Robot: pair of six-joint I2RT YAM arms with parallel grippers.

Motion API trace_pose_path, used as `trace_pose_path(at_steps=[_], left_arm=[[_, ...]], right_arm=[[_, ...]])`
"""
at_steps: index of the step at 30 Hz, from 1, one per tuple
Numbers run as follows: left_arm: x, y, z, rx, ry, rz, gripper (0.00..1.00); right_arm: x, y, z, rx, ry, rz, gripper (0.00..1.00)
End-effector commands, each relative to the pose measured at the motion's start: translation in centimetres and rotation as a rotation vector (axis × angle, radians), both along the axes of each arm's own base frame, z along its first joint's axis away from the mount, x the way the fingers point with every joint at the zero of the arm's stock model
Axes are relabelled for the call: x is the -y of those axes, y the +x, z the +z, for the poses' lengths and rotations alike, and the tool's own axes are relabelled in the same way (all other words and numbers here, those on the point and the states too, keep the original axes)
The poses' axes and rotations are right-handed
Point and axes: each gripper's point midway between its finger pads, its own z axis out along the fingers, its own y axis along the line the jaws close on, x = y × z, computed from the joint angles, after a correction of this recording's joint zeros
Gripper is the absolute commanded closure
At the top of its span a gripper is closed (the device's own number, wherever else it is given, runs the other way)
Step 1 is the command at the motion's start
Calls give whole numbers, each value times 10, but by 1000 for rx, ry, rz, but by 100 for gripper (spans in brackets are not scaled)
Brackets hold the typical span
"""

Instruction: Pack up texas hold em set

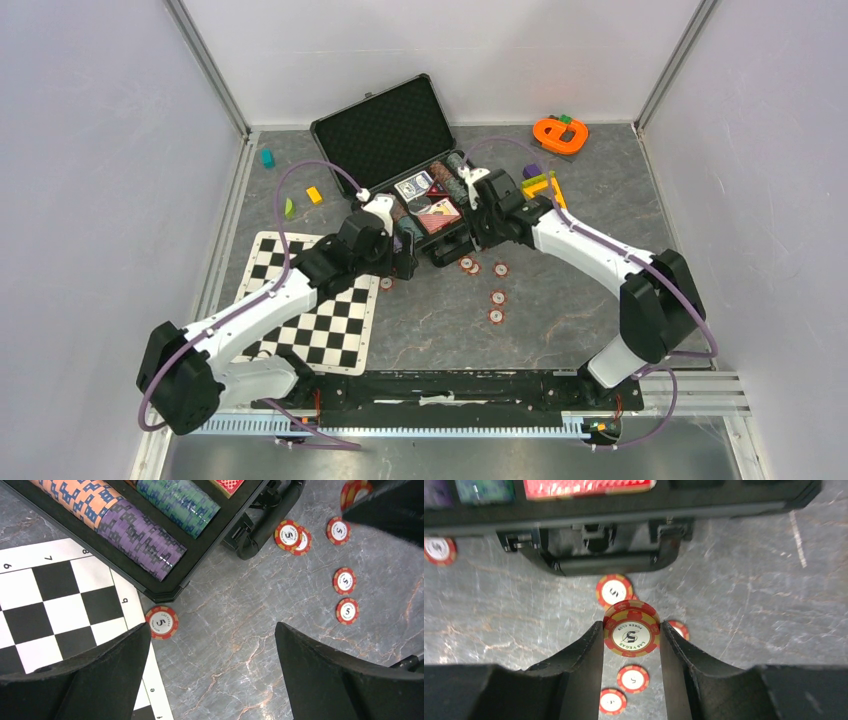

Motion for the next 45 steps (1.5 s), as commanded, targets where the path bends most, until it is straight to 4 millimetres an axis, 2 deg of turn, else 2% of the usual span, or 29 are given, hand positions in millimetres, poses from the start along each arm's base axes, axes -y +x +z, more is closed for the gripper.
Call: trace_pose_path(at_steps=[1, 7, 13, 17, 23, 29, 38, 45], left_arm=[[13, 10, 21, 26, -83, -19, 0], [40, 38, 46, -18, -246, -64, 0], [76, 60, 61, -98, -416, -139, 1], [95, 73, 53, -215, -493, -159, 7], [103, 89, 48, -299, -571, -153, 15], [115, 84, 44, -401, -618, -218, 27], [121, 64, 30, -479, -610, -253, 29], [120, 56, 20, -511, -601, -254, 43]], right_arm=[[-11, 35, 39, 108, 94, -25, 62], [-17, 37, 49, 159, 131, 18, 62], [-24, 20, 46, 159, 198, 93, 62], [-30, 9, 46, 162, 251, 139, 62], [-33, -1, 49, 193, 288, 173, 62], [-42, -12, 58, 229, 327, 220, 62], [-52, -9, 59, 237, 333, 241, 63], [-55, -8, 62, 254, 333, 245, 63]])
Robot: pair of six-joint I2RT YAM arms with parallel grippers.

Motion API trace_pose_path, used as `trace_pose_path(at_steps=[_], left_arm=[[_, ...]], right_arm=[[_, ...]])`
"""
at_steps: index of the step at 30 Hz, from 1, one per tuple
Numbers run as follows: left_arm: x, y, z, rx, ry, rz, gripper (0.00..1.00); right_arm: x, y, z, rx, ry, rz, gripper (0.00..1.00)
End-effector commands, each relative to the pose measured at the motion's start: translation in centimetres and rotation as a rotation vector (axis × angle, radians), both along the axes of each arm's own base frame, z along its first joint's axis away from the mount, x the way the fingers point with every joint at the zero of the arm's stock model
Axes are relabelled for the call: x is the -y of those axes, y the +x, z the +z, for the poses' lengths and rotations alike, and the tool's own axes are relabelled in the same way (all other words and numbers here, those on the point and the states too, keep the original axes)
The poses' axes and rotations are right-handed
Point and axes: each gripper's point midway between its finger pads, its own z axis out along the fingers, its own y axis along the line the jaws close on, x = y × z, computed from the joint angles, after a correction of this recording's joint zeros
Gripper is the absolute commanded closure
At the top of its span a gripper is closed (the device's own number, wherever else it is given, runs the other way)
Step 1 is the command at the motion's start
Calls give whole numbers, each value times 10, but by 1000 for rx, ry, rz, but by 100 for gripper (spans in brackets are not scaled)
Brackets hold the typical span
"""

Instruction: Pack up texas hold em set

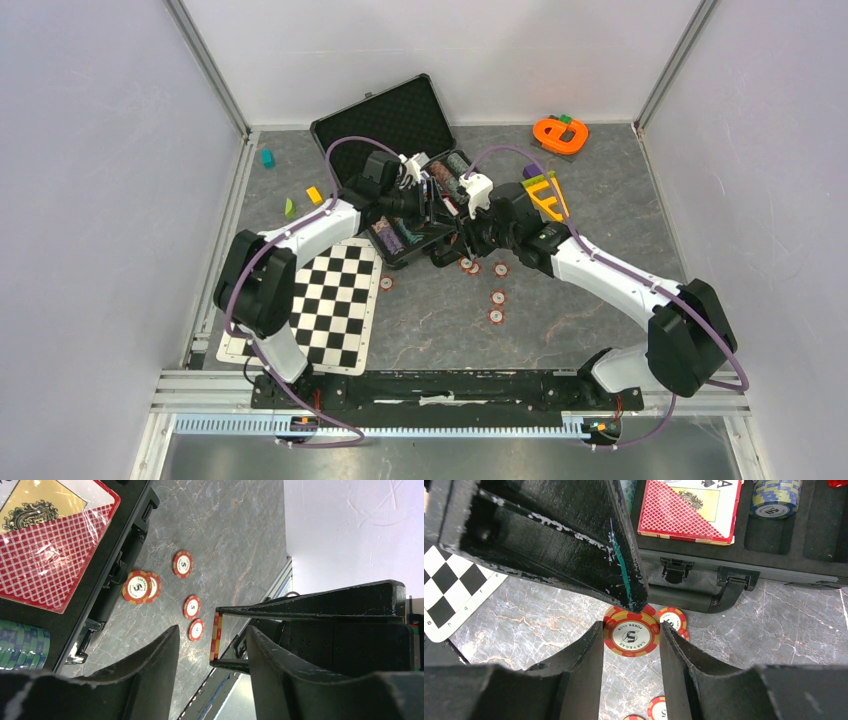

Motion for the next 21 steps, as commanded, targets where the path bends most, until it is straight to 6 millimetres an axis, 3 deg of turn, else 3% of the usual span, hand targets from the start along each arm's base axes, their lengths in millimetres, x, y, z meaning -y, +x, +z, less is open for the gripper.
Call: trace_pose_path(at_steps=[1, 13, 16, 19, 21], left_arm=[[5, -9, -3, -46, -21, -29, 44], [17, -22, -18, -80, -18, -99, 59], [19, -24, -18, -72, -24, -111, 74], [20, -24, -15, -56, -29, -118, 97], [20, -23, -13, -38, -34, -121, 98]], right_arm=[[-10, 8, 18, 66, 34, 16, 63], [-13, 9, 15, 68, 27, 22, 63], [-13, 10, 14, 70, 23, 20, 63], [-11, 10, 12, 68, 18, 13, 61], [-9, 9, 11, 68, 14, 4, 52]])
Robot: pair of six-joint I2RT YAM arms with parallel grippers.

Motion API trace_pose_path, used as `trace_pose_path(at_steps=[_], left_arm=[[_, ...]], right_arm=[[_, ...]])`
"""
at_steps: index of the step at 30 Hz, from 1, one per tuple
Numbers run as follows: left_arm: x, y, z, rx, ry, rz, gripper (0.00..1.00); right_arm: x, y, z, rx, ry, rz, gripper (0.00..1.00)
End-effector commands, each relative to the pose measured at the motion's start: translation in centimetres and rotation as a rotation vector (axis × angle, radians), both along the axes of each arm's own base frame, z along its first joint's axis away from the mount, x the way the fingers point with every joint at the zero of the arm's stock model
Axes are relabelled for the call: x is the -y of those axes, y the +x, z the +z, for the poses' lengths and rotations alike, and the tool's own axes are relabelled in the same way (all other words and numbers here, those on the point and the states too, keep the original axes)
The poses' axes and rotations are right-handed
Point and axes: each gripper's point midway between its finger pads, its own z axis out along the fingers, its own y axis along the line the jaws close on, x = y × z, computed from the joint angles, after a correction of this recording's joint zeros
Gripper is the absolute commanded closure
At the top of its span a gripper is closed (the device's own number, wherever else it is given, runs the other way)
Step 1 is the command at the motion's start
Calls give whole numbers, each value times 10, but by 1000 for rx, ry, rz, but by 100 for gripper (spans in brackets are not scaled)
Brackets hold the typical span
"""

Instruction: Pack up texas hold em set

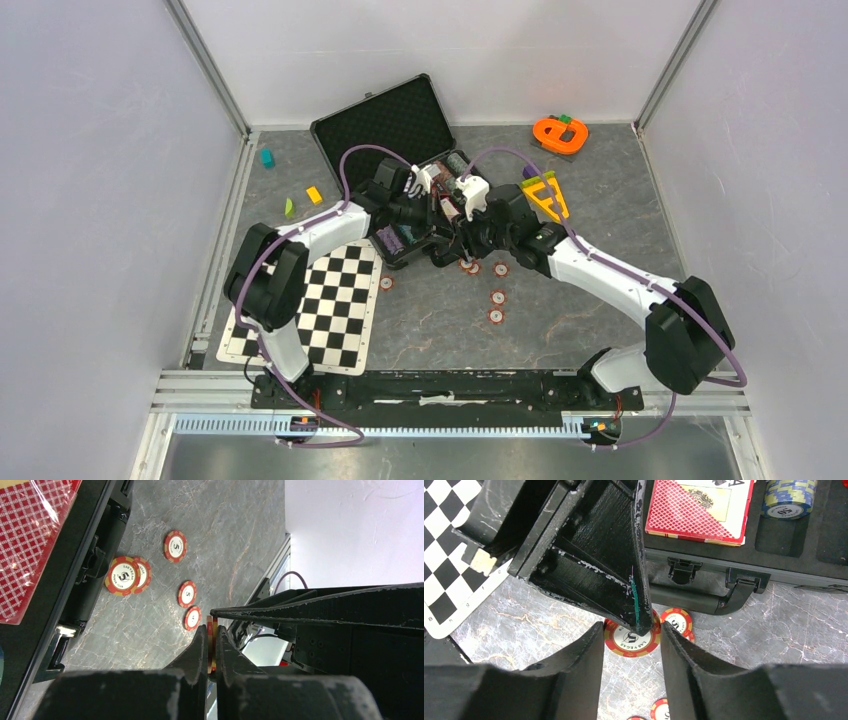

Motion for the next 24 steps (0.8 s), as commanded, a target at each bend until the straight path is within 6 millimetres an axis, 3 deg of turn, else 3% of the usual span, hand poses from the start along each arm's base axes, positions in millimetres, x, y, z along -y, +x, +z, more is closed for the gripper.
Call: trace_pose_path(at_steps=[1, 3, 9, 13, 18, 24], left_arm=[[4, -1, 9, 35, -30, -26, 98], [6, 0, 14, 64, -44, -37, 98], [6, 11, 26, 182, 26, -53, 98], [14, 26, 37, 425, 139, -88, 98], [19, 60, 44, 675, 273, -67, 98], [16, 106, 29, 863, 516, -113, 98]], right_arm=[[-3, 11, 14, 71, 22, -14, 48], [2, 10, 13, 71, 19, -41, 32], [27, -2, 27, 128, 55, -132, 2], [66, -8, 35, 203, 68, -296, 2], [122, -20, 40, 293, 100, -545, 4], [160, -43, 71, 427, 297, -676, 5]])
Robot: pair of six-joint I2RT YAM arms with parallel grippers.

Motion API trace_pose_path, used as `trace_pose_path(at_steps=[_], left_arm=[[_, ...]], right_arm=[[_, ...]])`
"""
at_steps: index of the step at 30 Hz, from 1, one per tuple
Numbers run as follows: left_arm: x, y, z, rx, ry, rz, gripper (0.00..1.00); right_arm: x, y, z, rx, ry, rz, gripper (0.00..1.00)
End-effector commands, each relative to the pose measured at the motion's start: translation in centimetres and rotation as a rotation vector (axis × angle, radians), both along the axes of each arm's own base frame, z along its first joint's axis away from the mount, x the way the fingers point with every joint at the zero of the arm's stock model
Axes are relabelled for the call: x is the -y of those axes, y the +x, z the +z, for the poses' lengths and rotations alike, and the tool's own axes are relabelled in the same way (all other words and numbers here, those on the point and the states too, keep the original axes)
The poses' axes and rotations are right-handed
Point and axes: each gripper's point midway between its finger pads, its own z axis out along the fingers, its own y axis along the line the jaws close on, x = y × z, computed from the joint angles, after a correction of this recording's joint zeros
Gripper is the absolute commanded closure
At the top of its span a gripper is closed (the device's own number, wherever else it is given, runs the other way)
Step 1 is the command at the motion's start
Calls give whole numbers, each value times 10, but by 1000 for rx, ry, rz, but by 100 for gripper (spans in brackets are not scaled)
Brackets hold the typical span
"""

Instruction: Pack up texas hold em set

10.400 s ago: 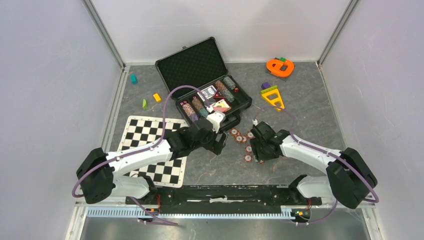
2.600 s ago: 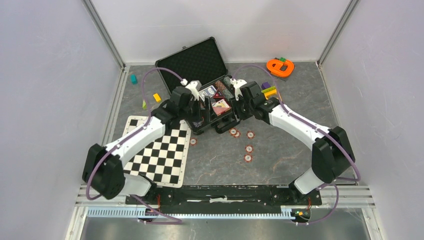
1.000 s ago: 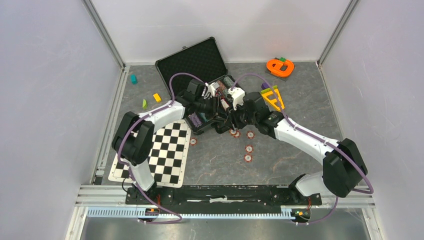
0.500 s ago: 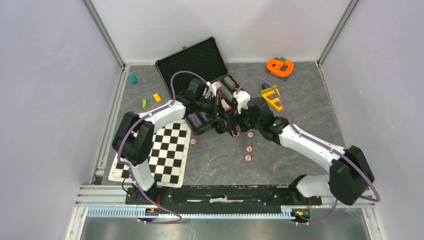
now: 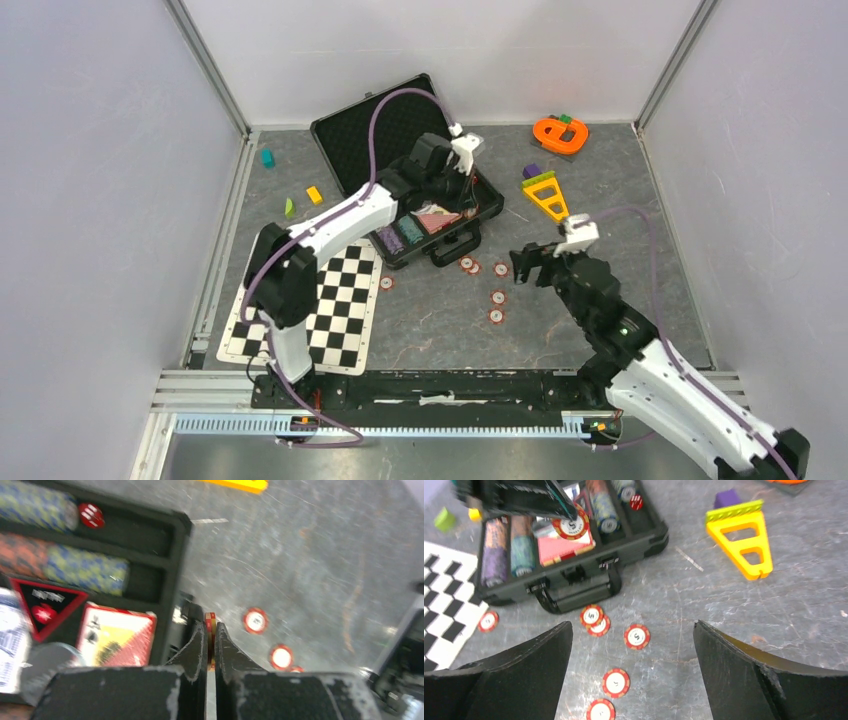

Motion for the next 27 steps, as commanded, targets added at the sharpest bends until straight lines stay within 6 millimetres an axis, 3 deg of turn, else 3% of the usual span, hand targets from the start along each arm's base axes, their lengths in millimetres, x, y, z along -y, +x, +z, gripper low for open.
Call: trace_pose_path(at_steps=[1, 8, 21, 23, 27], left_arm=[[-10, 50, -12, 208, 214, 0, 98], [2, 75, -38, 258, 308, -40, 98], [10, 93, -69, 291, 351, -58, 97], [16, 89, -72, 308, 347, -115, 91], [18, 92, -73, 350, 350, -123, 64]], right_arm=[[31, -4, 29, 128, 128, -154, 5], [36, -7, 30, 97, 68, -158, 5], [31, -4, 29, 97, 30, -127, 5], [31, -4, 28, 95, 27, -125, 5], [29, -5, 24, 85, 16, -113, 5]])
